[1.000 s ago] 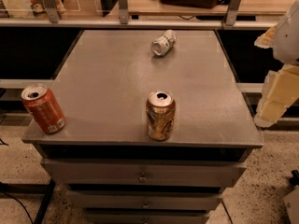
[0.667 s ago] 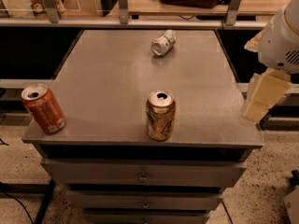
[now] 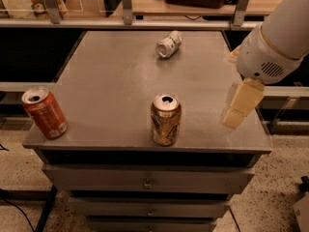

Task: Move orange can near coke can

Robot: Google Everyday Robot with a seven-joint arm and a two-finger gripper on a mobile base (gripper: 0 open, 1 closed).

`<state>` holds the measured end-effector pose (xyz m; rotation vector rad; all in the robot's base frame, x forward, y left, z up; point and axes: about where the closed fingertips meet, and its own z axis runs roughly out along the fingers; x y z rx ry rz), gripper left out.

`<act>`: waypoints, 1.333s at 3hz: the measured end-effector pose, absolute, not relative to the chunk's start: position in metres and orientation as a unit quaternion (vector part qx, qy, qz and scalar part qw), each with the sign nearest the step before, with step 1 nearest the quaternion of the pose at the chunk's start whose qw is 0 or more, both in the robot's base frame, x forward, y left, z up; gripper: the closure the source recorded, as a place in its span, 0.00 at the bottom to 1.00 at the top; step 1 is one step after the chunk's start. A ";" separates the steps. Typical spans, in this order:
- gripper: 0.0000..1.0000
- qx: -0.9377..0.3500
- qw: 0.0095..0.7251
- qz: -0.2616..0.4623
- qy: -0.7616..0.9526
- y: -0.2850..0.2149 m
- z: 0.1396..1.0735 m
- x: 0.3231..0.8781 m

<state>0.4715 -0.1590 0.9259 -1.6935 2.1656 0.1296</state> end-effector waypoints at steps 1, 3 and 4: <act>0.00 -0.620 0.202 0.086 0.753 -0.128 0.913 0.476; 0.00 -0.652 0.242 0.143 0.705 -0.075 0.913 0.479; 0.00 -0.670 0.236 0.161 0.685 -0.055 0.908 0.472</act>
Offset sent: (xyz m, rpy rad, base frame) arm 0.0120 0.0958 -0.0131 0.2388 -0.0021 0.2176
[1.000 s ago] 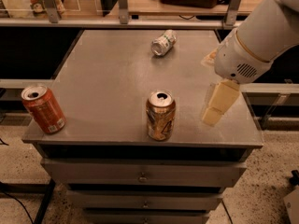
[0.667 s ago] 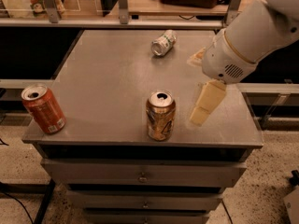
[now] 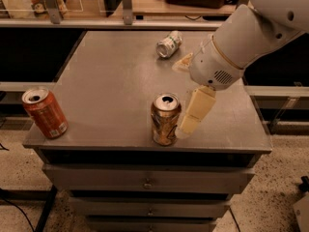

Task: Move orange can near coke can

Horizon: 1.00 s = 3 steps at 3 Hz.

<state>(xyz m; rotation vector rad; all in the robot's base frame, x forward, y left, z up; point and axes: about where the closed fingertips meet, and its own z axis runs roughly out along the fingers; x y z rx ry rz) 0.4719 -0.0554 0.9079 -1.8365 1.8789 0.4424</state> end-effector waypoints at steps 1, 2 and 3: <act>0.10 -0.683 0.224 0.169 0.675 -0.044 0.901 0.465; 0.26 -0.690 0.214 0.168 0.671 -0.038 0.895 0.462; 0.50 -0.694 0.208 0.165 0.670 -0.034 0.890 0.463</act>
Offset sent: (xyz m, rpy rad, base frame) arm -0.0112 0.0220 -0.0214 -0.0453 0.0405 0.0738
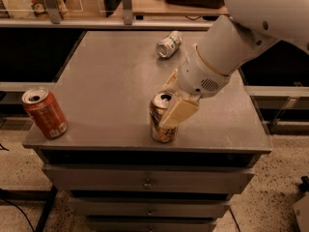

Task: Move orange can near coke can

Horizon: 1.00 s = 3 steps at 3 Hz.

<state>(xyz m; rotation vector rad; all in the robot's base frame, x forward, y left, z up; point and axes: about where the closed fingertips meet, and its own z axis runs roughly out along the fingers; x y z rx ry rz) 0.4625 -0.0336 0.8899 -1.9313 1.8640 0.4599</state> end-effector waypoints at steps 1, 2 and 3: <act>0.73 -0.695 0.208 0.165 0.669 -0.033 0.891 0.462; 0.93 -0.696 0.208 0.164 0.668 -0.032 0.891 0.461; 1.00 -0.696 0.208 0.163 0.667 -0.031 0.891 0.460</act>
Offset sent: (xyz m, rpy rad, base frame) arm -0.0008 0.0009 0.0006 -0.0006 -0.0017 0.0018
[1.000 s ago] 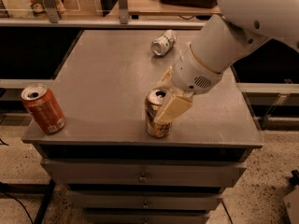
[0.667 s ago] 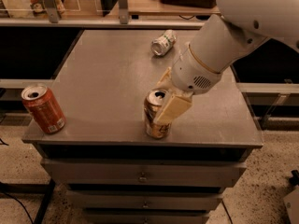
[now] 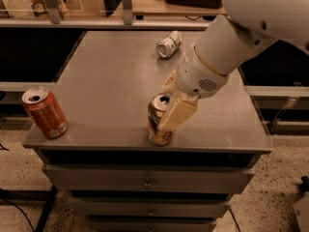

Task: Move orange can near coke can

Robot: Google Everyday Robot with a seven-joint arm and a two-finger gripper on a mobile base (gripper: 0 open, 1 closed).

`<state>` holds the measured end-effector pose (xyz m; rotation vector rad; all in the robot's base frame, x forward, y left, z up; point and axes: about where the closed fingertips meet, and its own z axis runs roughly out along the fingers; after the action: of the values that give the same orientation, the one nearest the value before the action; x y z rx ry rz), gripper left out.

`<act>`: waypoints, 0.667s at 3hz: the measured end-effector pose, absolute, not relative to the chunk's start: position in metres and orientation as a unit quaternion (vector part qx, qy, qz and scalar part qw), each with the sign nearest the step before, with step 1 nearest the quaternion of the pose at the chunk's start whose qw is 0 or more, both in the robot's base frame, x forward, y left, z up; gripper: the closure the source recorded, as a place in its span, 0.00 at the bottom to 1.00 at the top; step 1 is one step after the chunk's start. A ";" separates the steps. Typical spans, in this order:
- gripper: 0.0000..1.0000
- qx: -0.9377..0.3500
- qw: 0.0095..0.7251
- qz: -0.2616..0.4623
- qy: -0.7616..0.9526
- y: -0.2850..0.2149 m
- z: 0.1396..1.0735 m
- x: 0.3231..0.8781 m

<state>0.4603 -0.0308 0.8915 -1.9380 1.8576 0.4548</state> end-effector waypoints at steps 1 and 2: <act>1.00 -0.707 0.204 0.163 0.658 -0.020 0.895 0.471; 1.00 -0.728 0.191 0.161 0.638 0.006 0.908 0.492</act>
Offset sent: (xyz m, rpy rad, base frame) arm 0.0742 0.0828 0.0413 -0.0723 0.0046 0.1985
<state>0.4921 0.0060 0.9084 -2.0456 1.7938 0.4534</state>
